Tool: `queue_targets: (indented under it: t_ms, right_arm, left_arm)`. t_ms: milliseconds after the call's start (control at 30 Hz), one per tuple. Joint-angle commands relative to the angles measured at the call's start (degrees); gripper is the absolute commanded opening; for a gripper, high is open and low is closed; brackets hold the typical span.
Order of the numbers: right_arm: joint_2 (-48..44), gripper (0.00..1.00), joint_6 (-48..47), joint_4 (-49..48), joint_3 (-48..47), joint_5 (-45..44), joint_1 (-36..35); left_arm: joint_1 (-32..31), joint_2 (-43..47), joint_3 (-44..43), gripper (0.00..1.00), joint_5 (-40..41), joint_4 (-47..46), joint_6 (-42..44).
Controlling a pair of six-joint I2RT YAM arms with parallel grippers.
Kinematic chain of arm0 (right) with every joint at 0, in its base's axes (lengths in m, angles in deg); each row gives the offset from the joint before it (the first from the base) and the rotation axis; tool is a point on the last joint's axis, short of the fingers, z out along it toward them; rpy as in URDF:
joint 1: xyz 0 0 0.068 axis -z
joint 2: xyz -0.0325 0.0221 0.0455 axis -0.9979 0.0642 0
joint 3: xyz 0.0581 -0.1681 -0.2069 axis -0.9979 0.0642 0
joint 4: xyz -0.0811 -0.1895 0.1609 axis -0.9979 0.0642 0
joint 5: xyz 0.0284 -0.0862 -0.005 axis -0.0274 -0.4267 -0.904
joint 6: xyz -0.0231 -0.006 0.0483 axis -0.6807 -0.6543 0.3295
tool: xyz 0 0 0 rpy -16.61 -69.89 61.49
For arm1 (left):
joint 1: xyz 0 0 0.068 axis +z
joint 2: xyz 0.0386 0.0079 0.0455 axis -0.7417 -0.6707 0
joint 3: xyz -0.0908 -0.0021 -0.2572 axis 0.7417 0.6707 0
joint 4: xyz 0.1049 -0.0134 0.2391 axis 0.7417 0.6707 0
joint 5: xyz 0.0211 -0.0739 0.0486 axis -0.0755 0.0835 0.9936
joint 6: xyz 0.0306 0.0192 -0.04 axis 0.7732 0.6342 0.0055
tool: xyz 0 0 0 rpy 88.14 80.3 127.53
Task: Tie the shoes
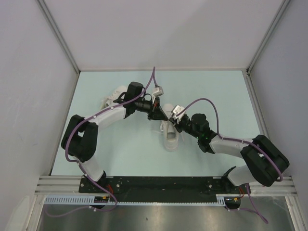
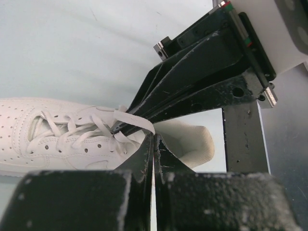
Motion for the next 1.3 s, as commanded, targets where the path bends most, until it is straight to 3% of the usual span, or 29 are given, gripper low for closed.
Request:
queue_targets:
  t_ms: [0,433,833,933,1167,1267]
  right_arm:
    - [1.6,0.0,1.9,-7.8,1.2,-1.3,0.0]
    - [5.6,0.0,2.6,-29.3,8.4,-4.5,-2.0]
    - [8.6,0.0,4.4,-38.3,9.8,-7.7,-2.5]
    - [10.1,0.0,5.2,-40.3,9.8,-7.0,-2.6]
    - [9.8,0.0,5.4,-42.4,11.9,-6.6,-3.2]
    - [9.3,0.0,5.4,-42.5,12.3,-6.7,-3.3]
  left_arm:
    - [-0.5,2.5,0.8,0.0,-2.5,-0.3,1.4]
    - [-1.3,1.1,1.4,0.0,1.6,2.2,4.2]
    - [-3.6,1.5,2.2,0.01,4.0,1.0,4.2]
    - [-3.6,1.5,2.1,0.06,5.2,1.9,4.2]
    - [-1.5,5.7,4.8,0.32,6.5,4.8,5.9]
    - [0.8,9.3,5.6,0.35,7.4,5.1,6.0]
